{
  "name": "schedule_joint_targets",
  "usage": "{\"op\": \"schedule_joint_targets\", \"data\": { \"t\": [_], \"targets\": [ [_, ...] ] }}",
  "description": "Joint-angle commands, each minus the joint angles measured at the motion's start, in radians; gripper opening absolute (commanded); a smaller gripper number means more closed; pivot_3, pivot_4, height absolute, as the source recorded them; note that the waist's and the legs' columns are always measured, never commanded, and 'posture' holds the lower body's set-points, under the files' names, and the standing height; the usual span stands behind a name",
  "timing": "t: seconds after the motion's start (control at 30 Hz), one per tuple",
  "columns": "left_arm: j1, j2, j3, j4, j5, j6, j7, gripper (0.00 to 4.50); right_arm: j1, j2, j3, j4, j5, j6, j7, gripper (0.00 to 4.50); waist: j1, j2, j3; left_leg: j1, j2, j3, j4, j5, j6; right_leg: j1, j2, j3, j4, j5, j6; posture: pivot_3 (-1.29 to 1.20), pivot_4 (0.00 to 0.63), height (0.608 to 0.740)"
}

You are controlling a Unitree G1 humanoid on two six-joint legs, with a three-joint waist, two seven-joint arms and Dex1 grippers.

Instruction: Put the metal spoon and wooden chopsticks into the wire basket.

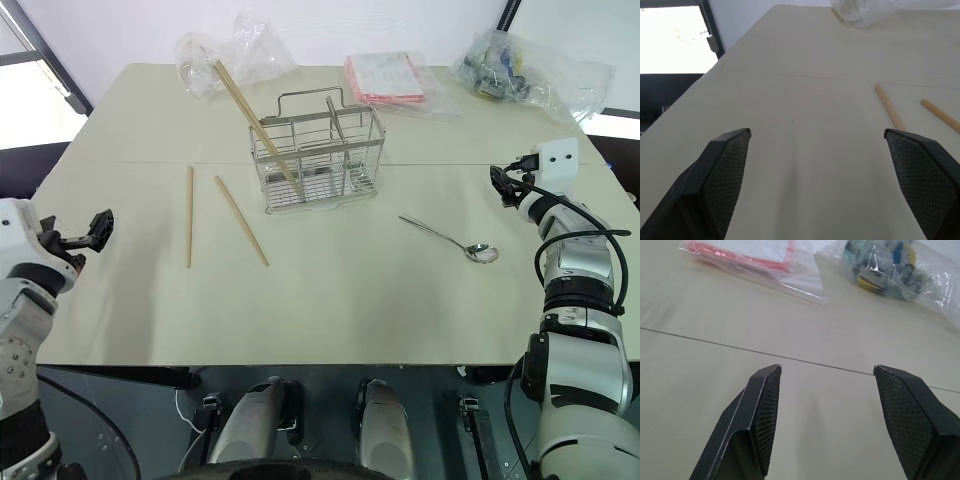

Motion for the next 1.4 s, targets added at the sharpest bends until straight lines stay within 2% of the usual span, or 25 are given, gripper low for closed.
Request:
{"op": "schedule_joint_targets", "data": {
  "t": [0.03,0.47,0.7,0.8,0.9,1.17,1.27,1.4],
  "targets": [
    [-0.021,0.01,0.008,-0.015,-0.001,-0.004,0.007,4.48,-0.016,-0.013,-0.016,-0.041,0.008,-0.011,-0.006,3.02,0.0,0.0,0.0,0.0,0.0,0.0,0.0,0.0,0.0,0.0,0.0,0.0,0.0,0.0,0.0,0.0,0.15,0.699],
    [-0.042,0.024,0.013,-0.006,-0.01,-0.006,-0.002,4.48,-0.011,-0.009,-0.011,-0.051,0.007,-0.012,-0.004,3.02,0.0,0.0,0.0,0.0,0.0,0.0,0.0,0.0,-0.001,0.0,0.0,0.0,0.0,0.0,0.0,0.0,0.15,0.699],
    [-0.057,0.03,0.054,-0.043,-0.09,0.019,-0.03,4.48,-0.063,-0.032,0.006,-0.104,0.005,-0.001,0.038,3.02,-0.002,0.0,0.0,0.0,0.0,0.0,0.0,0.0,-0.001,0.0,0.0,0.0,0.0,0.0,0.0,0.0,0.15,0.699],
    [-0.135,0.046,0.066,-0.079,-0.244,0.085,-0.071,4.48,-0.096,-0.064,0.038,-0.135,0.004,0.024,0.139,3.02,0.005,0.0,0.0,0.0,0.0,-0.001,0.0,0.0,-0.001,0.0,0.0,0.0,0.0,0.0,0.0,0.0,0.15,0.699],
    [-0.199,0.112,0.011,-0.124,-0.386,0.16,-0.154,4.48,-0.128,-0.1,0.09,-0.16,-0.001,0.049,0.278,3.02,0.006,0.0,0.0,0.0,0.0,-0.001,0.002,0.0,-0.001,0.001,0.0,0.0,0.0,0.0,0.0,0.0,0.15,0.699],
    [-0.253,0.324,-0.148,-0.212,-0.695,0.256,-0.398,4.48,-0.072,-0.223,0.262,-0.324,0.028,0.192,0.817,3.02,0.001,0.0,0.001,0.001,0.0,-0.001,0.001,0.0,-0.001,0.001,0.0,0.0,0.0,0.0,0.0,0.0,0.15,0.699],
    [-0.256,0.377,-0.209,-0.226,-0.74,0.244,-0.477,4.48,-0.032,-0.252,0.308,-0.343,0.006,0.224,0.903,3.02,0.002,0.001,0.001,0.001,0.0,0.0,0.001,0.0,-0.001,0.002,0.0,0.0,0.0,-0.002,-0.002,0.0,0.15,0.699],
    [-0.306,0.395,-0.336,-0.182,-0.669,0.204,-0.539,4.48,0.006,-0.234,0.345,-0.302,-0.038,0.205,0.9,3.02,0.006,0.001,0.001,0.001,0.0,-0.001,0.001,0.0,-0.002,0.002,0.0,0.0,0.0,-0.002,-0.003,0.0,0.15,0.699]
  ]
}}
